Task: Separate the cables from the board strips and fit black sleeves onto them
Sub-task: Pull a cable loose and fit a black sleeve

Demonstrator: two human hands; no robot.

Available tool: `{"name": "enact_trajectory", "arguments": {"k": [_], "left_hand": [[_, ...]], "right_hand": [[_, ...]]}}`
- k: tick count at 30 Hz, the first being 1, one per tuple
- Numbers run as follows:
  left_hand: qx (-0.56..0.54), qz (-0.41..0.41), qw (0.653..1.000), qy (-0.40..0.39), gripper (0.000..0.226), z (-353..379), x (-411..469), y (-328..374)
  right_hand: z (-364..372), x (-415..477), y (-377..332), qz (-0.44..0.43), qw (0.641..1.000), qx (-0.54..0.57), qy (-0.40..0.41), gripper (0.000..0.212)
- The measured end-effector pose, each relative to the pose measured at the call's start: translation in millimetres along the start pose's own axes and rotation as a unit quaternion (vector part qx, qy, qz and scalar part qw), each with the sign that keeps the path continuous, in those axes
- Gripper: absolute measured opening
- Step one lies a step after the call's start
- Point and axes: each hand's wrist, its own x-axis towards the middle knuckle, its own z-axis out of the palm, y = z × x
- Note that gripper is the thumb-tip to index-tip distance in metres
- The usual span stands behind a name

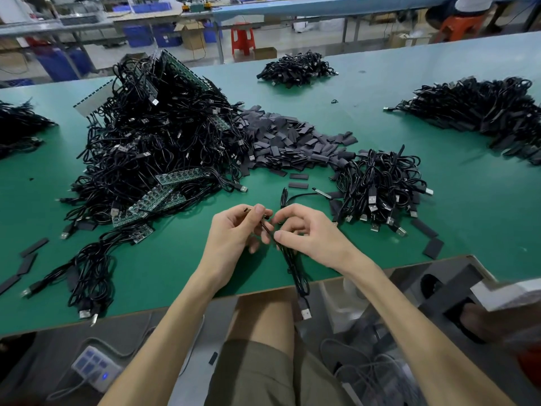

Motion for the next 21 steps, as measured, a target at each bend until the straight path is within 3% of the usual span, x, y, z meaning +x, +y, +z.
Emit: {"name": "enact_trajectory", "arguments": {"k": [4, 9, 14, 21], "left_hand": [[0.044, 0.014, 0.999, 0.019, 0.033, 1, -2, 1], [0.062, 0.023, 0.997, 0.040, 0.039, 2, 0, 2], [0.075, 0.039, 0.996, 0.024, 0.031, 7, 7, 4], [0.071, 0.050, 0.996, 0.000, 0.021, 15, 27, 16]], "right_hand": [[-1, -2, -1, -0.007, 0.999, -0.029, 0.013, 0.014], [0, -5, -9, -0.018, 1.000, -0.001, 0.026, 0.043], [-1, -5, -9, -0.030, 0.999, -0.020, 0.033, 0.021], [0, -2, -12, -0.014, 0.997, 0.005, 0.074, 0.028]]}}
